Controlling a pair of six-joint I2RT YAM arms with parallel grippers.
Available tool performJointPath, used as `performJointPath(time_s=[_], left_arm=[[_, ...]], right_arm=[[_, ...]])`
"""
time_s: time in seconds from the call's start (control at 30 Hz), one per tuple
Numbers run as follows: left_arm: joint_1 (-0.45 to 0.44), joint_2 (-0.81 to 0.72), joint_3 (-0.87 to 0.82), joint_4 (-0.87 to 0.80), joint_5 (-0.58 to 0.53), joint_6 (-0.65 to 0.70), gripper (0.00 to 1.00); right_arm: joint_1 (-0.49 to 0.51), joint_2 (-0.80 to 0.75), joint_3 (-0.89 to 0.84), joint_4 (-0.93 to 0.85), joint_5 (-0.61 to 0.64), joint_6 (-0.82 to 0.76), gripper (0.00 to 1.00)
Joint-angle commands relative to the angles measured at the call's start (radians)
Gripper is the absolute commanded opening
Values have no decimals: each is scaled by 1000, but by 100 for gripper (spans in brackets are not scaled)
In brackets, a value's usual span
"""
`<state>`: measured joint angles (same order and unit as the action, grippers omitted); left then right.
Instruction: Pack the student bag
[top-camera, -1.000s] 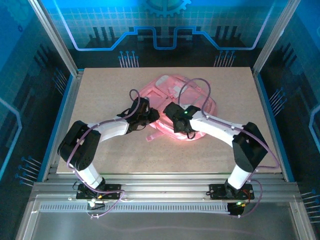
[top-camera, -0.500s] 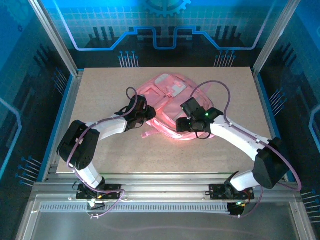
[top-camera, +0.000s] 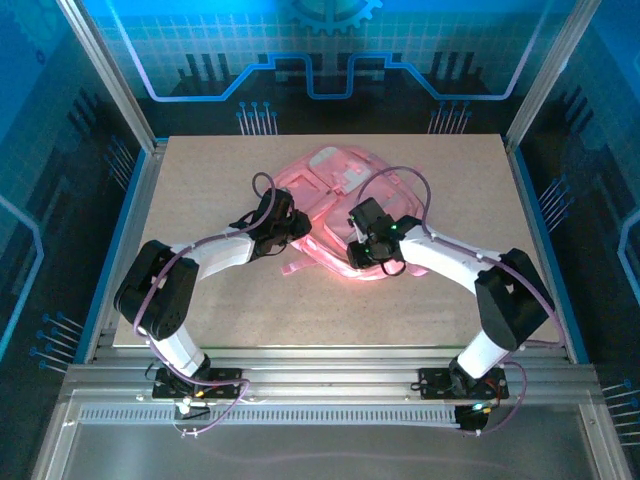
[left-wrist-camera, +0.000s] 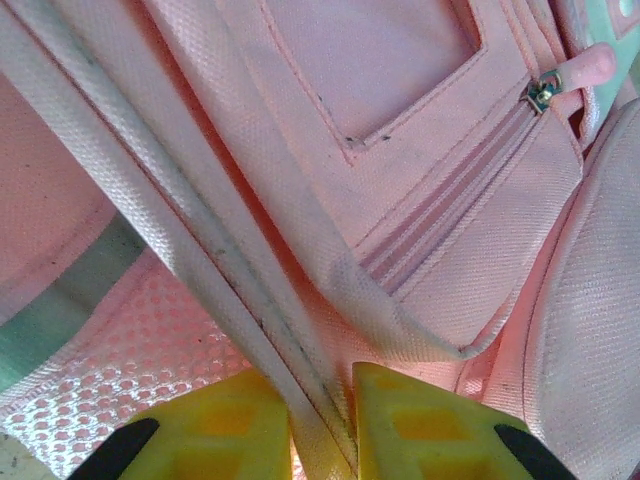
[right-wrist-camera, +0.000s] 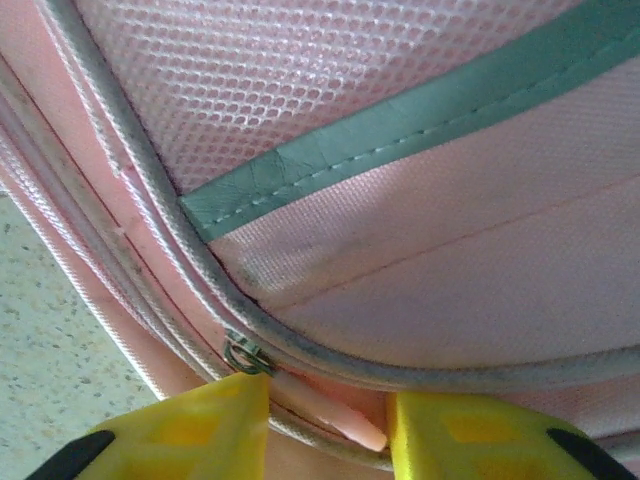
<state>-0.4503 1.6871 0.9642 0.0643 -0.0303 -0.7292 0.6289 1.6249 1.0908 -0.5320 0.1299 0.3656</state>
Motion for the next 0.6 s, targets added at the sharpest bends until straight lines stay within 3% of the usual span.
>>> performJointPath(time_s=[0.0, 0.07, 0.1, 0.33, 0.5, 0.57], left_arm=[[9, -26, 34, -16, -30, 35, 21], [15, -20, 48, -27, -41, 50, 21], [22, -14, 57, -32, -47, 60, 21], [141, 126, 190, -32, -76, 157, 20], [191, 205, 330, -91, -34, 191, 20], [191, 199, 361, -123, -5, 200, 26]], right_arm=[[-15, 30, 23, 38, 10, -68, 21], [-17, 21, 18, 47, 7, -75, 3], [-19, 10, 14, 49, 1, -81, 0], [-112, -80, -7, -15, -27, -192, 0], [-197, -105, -34, -13, -150, -185, 0], [-196, -105, -40, 33, -220, -158, 0]])
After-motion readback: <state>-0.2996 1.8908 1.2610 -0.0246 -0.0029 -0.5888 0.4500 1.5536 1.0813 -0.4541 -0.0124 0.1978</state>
